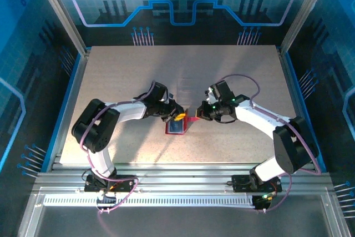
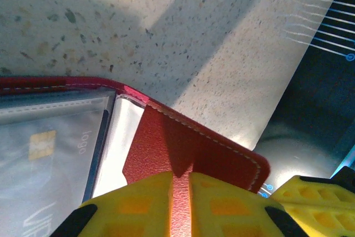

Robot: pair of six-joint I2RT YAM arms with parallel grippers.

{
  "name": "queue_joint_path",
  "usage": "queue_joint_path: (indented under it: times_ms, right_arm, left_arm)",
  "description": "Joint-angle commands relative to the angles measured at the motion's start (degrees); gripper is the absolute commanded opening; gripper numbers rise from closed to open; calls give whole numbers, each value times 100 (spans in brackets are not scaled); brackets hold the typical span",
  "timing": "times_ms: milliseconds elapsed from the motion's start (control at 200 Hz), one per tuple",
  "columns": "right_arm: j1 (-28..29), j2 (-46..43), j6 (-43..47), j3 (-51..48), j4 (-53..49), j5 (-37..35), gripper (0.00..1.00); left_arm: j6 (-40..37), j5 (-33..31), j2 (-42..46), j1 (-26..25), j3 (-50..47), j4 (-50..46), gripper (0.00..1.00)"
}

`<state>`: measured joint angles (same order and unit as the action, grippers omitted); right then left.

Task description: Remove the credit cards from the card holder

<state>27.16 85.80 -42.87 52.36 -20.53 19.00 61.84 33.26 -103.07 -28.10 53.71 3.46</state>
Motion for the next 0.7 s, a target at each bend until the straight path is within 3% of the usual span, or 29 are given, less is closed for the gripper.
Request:
queue_joint_path:
  times_ms: [0, 200, 695]
  right_arm:
    - [-165, -174, 207, -150, -212, -53, 0]
    - [-325, -148, 328, -356, -206, -109, 0]
    - [-431, -205, 491, 1, -617, -65, 30]
  left_arm:
    - [239, 53, -164, -144, 199, 114, 16]
    - [290, 52, -375, -273, 318, 211, 16]
    - [746, 155, -676, -284, -109, 1076, 16]
